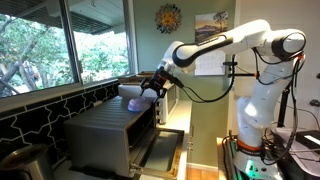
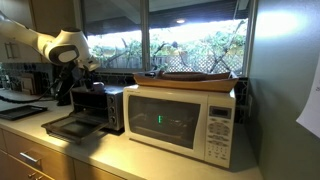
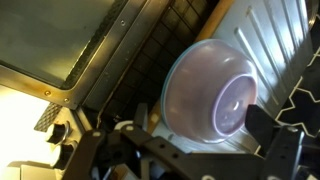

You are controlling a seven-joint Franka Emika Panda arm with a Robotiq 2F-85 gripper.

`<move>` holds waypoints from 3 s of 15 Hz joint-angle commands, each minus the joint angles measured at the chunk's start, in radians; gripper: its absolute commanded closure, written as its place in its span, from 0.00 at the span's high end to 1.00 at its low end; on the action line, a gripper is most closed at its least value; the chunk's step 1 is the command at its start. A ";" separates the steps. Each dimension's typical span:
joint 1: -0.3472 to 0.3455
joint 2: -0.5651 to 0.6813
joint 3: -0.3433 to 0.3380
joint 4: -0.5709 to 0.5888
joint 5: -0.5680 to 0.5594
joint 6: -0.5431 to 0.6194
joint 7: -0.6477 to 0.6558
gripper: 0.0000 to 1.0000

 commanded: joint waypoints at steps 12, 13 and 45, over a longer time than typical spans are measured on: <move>0.140 -0.082 -0.051 -0.178 0.583 0.207 -0.529 1.00; 0.143 -0.081 -0.048 -0.181 0.623 0.219 -0.566 1.00; 0.171 -0.090 -0.056 -0.197 1.209 0.356 -1.005 0.33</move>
